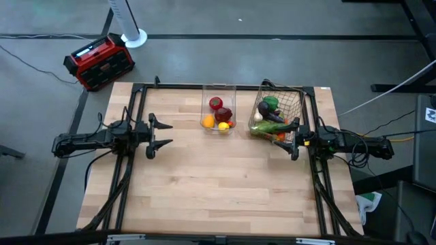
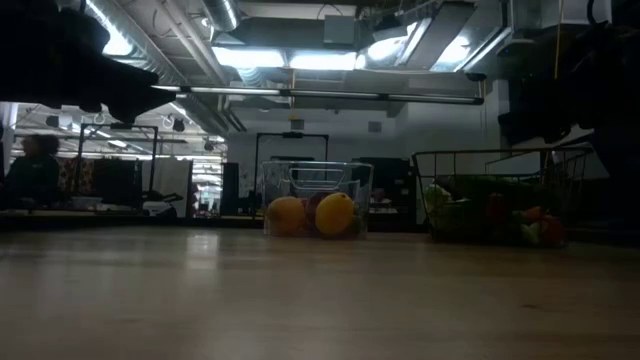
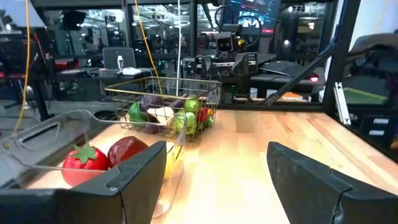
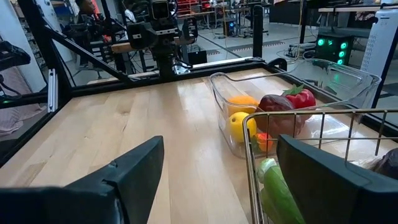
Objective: Sort produce into baskets
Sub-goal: Return to Home Position
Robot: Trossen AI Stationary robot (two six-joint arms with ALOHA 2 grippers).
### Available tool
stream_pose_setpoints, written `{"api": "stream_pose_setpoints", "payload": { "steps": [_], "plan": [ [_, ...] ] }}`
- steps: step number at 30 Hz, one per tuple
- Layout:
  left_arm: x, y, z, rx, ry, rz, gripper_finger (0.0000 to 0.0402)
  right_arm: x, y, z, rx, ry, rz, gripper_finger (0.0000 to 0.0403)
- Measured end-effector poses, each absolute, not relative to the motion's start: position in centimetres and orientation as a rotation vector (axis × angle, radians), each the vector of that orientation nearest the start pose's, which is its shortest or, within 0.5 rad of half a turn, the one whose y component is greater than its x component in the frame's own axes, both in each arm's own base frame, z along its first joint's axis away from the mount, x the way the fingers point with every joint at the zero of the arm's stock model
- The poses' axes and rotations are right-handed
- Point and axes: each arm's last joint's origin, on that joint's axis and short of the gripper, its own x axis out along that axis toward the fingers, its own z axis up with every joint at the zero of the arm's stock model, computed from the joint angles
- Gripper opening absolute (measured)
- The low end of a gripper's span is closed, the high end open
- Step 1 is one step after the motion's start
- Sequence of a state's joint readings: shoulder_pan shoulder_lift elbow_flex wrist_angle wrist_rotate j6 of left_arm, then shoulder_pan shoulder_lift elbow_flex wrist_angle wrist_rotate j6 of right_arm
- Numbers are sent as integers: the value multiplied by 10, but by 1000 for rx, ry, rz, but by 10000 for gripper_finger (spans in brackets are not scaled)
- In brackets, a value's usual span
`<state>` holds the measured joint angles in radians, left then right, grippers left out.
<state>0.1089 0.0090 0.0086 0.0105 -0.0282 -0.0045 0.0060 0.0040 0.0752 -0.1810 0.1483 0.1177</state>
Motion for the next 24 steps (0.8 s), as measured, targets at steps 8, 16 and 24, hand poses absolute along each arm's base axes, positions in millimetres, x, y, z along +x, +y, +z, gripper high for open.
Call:
{"api": "stream_pose_setpoints", "payload": {
  "steps": [8,16,24],
  "plan": [
    [97,11,167,2,-10,137,274,92,-4,171,114,101,-145,308],
    [97,11,167,-1,-11,137,274,92,-4,171,116,101,-142,308],
    [97,11,167,-1,-11,137,274,92,-4,171,117,101,-141,308]
  ]
}}
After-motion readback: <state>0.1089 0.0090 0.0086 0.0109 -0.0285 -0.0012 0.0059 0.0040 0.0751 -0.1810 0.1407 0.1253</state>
